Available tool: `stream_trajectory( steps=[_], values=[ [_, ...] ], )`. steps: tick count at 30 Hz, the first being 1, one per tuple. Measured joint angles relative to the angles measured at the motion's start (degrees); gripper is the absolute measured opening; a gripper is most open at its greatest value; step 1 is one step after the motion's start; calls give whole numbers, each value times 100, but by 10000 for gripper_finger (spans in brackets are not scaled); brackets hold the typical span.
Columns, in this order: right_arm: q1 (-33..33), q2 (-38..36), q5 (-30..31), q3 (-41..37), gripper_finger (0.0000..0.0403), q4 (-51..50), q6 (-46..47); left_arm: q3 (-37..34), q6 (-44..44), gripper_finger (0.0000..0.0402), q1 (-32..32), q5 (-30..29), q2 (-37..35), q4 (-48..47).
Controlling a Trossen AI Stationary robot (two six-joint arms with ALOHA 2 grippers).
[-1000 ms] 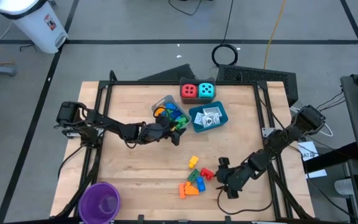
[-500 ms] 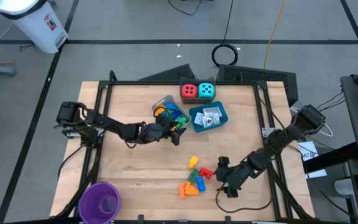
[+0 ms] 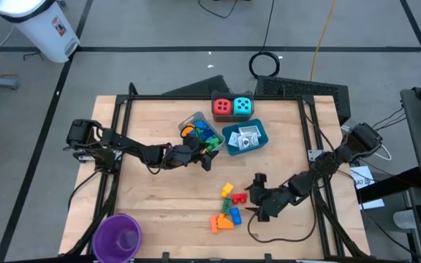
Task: Pick & Place Toys
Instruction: Put the red game piece into the gray bin
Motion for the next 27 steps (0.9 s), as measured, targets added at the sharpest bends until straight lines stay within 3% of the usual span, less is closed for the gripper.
stream_trajectory(
  steps=[7,12,24,27],
  values=[
    [-217,433,-31,-354,318,989,-590,0,2,296,0,0,0,4],
    [-281,541,-103,-449,304,1097,-723,0,37,296,0,23,0,-3],
    [-318,550,-192,-457,142,1325,-735,0,111,296,-1,96,0,-20],
    [-317,519,-192,-457,127,1289,-904,0,109,296,-13,98,0,-18]
  ],
)
